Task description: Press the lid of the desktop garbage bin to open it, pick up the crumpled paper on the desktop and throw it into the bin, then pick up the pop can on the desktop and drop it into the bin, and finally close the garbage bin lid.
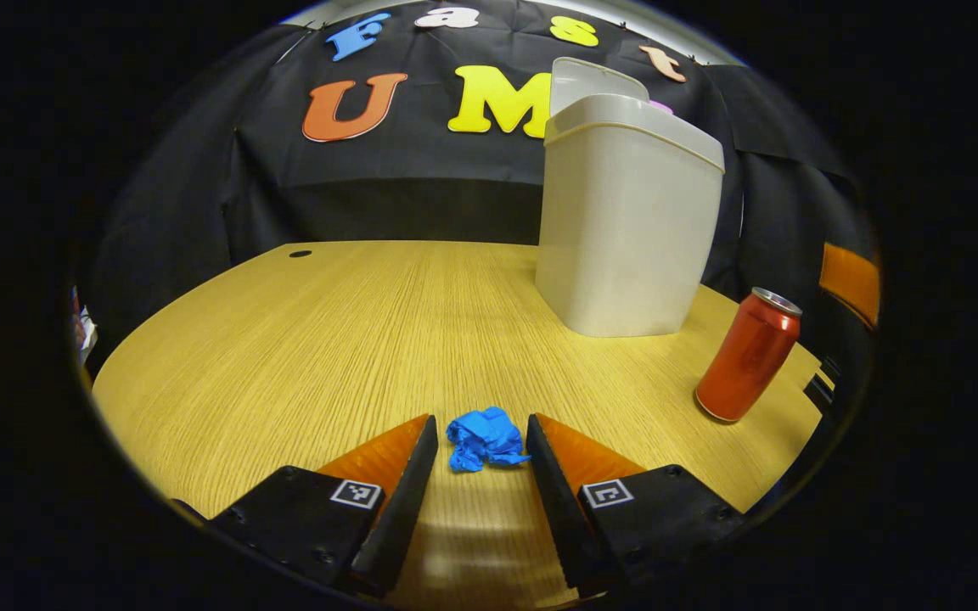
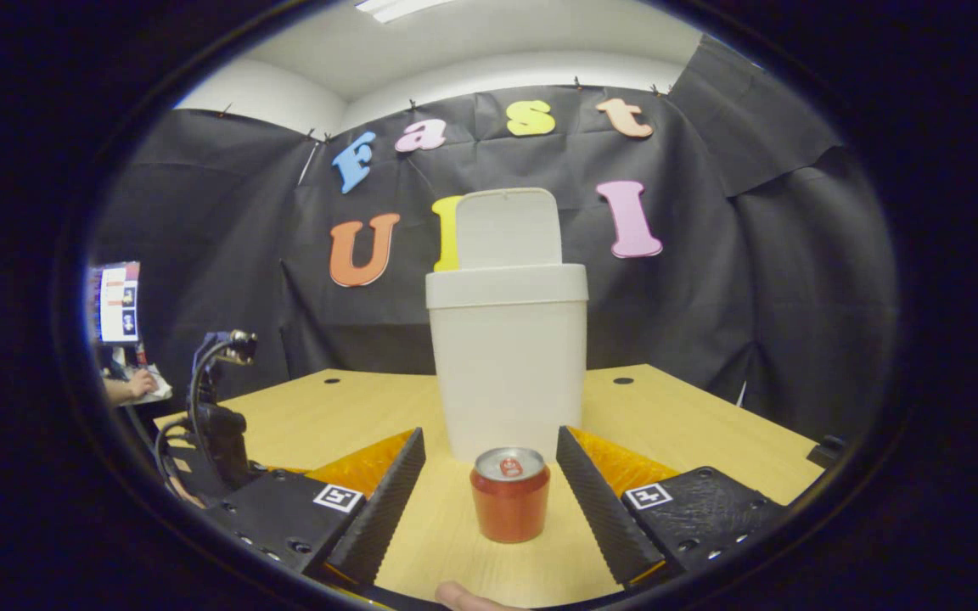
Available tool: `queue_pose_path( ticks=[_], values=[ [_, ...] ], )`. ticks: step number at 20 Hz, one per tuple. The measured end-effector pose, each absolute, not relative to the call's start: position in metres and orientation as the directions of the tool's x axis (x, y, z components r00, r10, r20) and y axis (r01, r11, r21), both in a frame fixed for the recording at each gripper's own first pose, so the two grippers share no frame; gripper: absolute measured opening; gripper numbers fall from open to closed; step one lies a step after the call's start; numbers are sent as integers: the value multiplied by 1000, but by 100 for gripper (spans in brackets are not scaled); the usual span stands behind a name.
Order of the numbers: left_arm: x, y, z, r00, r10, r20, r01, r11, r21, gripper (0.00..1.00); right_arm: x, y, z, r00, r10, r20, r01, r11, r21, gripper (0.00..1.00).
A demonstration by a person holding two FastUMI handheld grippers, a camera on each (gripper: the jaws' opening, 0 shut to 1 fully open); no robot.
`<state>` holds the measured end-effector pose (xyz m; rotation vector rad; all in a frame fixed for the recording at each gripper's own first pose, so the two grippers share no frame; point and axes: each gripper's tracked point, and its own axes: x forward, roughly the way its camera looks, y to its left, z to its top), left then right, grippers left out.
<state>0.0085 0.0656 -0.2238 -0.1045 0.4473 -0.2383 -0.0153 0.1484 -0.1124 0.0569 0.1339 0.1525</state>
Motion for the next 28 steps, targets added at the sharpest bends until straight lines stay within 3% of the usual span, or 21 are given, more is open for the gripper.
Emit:
queue_pose_path(
  ticks=[6,7,9,10,11,13,15,16,19,21,28],
  values=[
    [10,65,-225,883,-223,-413,199,975,-101,71,-4,131,-161,964,140,-227,-120,988,97,93],
    [11,66,-226,885,-219,-411,196,976,-98,71,-1,132,-167,958,148,-245,-125,986,106,96],
    [12,68,-225,890,-213,-404,184,977,-108,67,2,136,-175,953,159,-259,-138,986,95,94],
    [14,71,-225,894,-202,-399,172,979,-109,72,5,137,-178,953,160,-258,-145,987,77,96],
    [15,74,-225,899,-192,-394,160,981,-112,58,8,135,-181,954,151,-259,-140,988,62,96],
    [16,75,-226,903,-183,-388,151,982,-113,47,15,135,-189,955,129,-268,-127,992,26,96],
    [18,82,-225,912,-159,-379,121,985,-120,50,18,140,-196,953,100,-286,-120,991,-53,93],
    [20,86,-224,915,-149,-376,104,985,-138,43,20,143,-197,954,102,-283,-125,990,-65,96],
    [19,88,-224,919,-133,-370,74,983,-167,42,27,142,-201,952,83,-293,-110,991,-79,98],
    [17,92,-224,922,-109,-371,56,987,-149,42,29,138,-203,949,86,-305,-110,992,-63,84],
    [9,114,-166,955,-8,-297,-15,997,-76,42,20,132,-150,964,129,-234,-137,990,-19,78]
  ],
)
